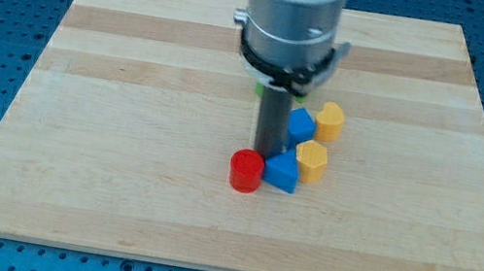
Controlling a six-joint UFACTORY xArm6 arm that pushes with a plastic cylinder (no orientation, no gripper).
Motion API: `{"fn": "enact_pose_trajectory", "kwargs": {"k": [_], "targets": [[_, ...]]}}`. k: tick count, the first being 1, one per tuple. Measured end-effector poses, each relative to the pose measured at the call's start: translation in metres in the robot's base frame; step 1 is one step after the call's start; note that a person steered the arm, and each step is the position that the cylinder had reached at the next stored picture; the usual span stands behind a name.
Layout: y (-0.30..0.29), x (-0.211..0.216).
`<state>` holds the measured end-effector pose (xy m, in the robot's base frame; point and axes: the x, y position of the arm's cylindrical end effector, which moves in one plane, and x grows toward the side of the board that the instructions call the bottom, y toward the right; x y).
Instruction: Slide the red circle slightly left
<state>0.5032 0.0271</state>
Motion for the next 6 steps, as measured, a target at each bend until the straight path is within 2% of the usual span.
{"fn": "enact_pose_trajectory", "kwargs": {"k": [2, 4, 5, 6], "targets": [[0.048, 0.025], [-0.017, 0.024], [-0.018, 0.035], [0.020, 0.050]]}}
